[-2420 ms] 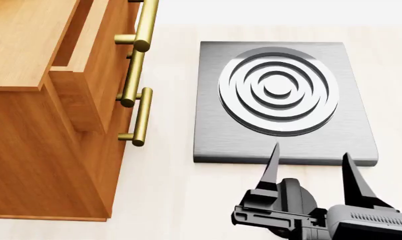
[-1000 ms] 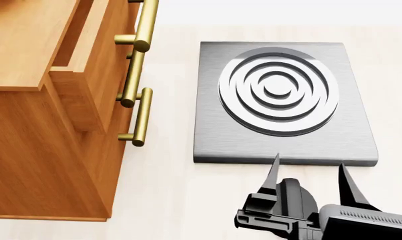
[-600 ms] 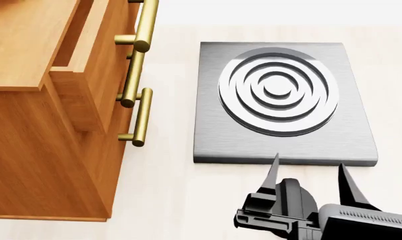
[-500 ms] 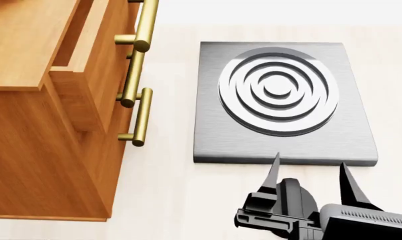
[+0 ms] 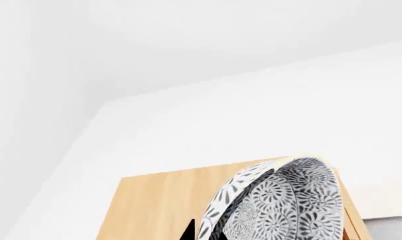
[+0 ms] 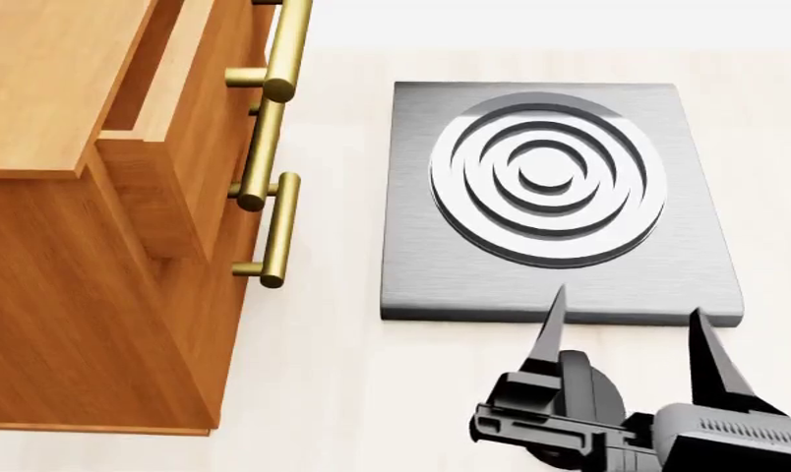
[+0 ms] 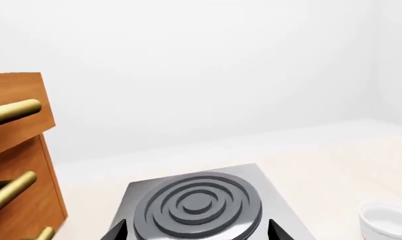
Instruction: Pick the akita bowl on the wooden cabinet and place it on the plate.
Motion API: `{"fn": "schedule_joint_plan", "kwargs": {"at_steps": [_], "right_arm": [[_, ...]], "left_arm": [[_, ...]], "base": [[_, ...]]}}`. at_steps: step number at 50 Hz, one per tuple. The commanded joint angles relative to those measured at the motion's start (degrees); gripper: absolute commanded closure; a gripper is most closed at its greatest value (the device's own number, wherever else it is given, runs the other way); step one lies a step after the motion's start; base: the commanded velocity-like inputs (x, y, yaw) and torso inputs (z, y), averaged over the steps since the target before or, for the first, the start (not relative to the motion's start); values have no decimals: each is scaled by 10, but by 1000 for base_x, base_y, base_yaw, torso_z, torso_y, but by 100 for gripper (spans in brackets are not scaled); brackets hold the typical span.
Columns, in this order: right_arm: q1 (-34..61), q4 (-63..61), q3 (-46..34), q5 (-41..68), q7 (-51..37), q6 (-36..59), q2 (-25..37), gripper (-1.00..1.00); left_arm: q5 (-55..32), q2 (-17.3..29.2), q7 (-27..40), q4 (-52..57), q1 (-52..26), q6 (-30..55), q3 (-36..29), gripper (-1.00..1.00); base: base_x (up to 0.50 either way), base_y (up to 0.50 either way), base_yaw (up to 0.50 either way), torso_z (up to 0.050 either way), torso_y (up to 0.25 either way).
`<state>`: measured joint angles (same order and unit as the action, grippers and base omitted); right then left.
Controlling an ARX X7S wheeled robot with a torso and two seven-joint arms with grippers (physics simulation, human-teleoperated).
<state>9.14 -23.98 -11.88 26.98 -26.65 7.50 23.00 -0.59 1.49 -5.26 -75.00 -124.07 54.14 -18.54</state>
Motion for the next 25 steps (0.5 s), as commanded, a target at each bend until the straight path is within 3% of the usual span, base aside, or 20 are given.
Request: {"fn": "schedule_joint_plan", "kwargs": {"at_steps": [1, 18, 25], "right_arm": [[-5, -30, 6, 5, -9, 4, 8, -100], [-13, -69, 14, 15, -18, 6, 18, -100], [-12, -79, 14, 17, -21, 9, 21, -100]], "left_arm": [[-30, -15, -8, 0, -38, -38, -54, 100], [-276, -15, 31, 0, -108, -57, -270, 100], [-188, -15, 17, 42, -109, -31, -186, 100]], "base": [[0, 0, 0, 0, 0], [0, 0, 0, 0, 0], [0, 0, 0, 0, 0]]}}
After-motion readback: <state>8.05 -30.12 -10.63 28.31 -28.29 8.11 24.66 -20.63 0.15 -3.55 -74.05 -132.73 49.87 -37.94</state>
